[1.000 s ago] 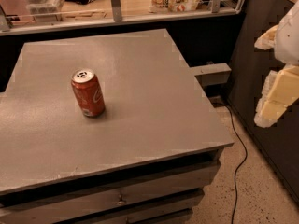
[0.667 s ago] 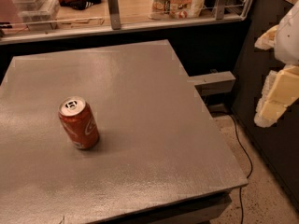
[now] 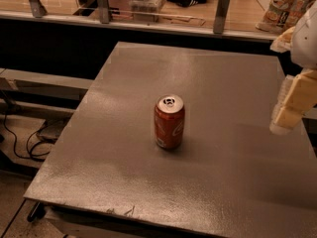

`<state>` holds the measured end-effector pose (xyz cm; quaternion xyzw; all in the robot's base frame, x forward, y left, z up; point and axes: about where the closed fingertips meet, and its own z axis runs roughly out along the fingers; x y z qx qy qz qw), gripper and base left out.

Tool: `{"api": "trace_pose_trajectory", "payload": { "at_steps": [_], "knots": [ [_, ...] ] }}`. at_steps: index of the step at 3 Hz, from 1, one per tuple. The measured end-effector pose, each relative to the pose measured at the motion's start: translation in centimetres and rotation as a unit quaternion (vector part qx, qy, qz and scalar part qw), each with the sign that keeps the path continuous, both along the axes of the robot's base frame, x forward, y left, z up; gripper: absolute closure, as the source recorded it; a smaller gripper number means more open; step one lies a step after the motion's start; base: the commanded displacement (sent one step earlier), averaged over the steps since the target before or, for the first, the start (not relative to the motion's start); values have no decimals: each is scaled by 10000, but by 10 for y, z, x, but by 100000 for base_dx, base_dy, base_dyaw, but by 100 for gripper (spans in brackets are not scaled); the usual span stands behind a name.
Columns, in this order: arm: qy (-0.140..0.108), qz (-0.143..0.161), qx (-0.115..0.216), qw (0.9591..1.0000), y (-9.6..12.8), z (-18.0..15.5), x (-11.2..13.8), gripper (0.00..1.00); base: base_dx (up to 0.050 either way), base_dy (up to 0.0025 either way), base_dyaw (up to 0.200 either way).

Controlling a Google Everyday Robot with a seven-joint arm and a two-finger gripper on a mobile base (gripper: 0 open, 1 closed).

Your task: Pick green rice chip bag

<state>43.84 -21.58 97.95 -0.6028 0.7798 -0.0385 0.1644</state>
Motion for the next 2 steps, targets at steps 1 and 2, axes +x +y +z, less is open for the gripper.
{"api": "trace_pose_trajectory", "payload": {
  "at_steps": [1, 2],
  "knots": [
    [-54, -66, -266, 9996, -7, 0, 4, 0, 0, 0, 0],
    [54, 13, -614, 9981, -12, -17, 13, 0, 0, 0, 0]
  ]
}}
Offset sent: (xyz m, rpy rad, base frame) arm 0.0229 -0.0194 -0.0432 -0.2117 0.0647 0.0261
